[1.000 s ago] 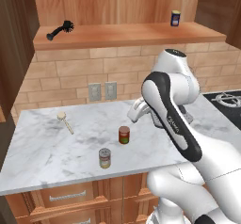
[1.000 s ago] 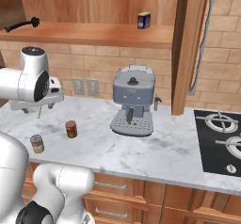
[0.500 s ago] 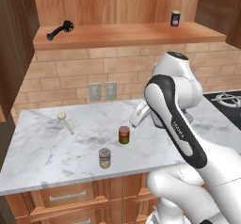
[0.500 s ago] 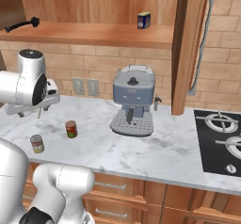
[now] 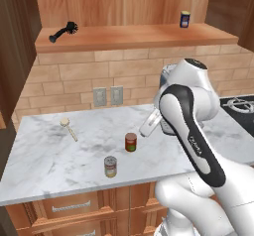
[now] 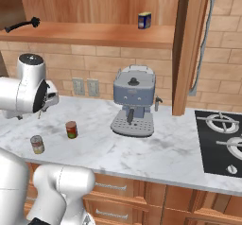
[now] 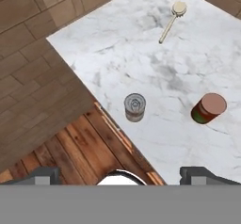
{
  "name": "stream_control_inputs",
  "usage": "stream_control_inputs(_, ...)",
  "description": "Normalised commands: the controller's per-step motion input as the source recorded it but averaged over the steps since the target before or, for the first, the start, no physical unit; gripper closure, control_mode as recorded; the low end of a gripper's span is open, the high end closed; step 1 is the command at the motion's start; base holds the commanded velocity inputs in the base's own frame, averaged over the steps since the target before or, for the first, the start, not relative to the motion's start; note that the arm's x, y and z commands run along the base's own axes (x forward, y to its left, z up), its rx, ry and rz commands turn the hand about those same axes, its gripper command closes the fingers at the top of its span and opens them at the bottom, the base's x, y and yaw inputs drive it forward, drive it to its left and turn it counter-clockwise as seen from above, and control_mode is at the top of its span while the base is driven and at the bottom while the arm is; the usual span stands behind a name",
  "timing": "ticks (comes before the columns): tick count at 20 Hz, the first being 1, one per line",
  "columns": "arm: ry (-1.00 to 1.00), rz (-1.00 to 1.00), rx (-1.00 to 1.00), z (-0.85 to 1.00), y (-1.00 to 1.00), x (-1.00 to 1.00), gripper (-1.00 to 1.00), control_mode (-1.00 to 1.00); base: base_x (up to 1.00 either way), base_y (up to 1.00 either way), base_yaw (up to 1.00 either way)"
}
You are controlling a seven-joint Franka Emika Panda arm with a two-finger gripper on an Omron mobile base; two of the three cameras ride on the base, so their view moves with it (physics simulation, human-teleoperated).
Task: Pick the cans from the counter and place them in their designated side in the cabinet.
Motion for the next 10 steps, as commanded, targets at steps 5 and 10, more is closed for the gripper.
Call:
stream_control_inputs(5, -0.02, -0.04, 0.04, 0.00, 0.00, 0.00, -1.00, -1.00, 0.00, 0.00, 0.00)
stream_control_inputs(10, 0.00, -0.03, 0.04, -0.05, 0.00, 0.00, -1.00, -1.00, 0.00, 0.00, 0.00)
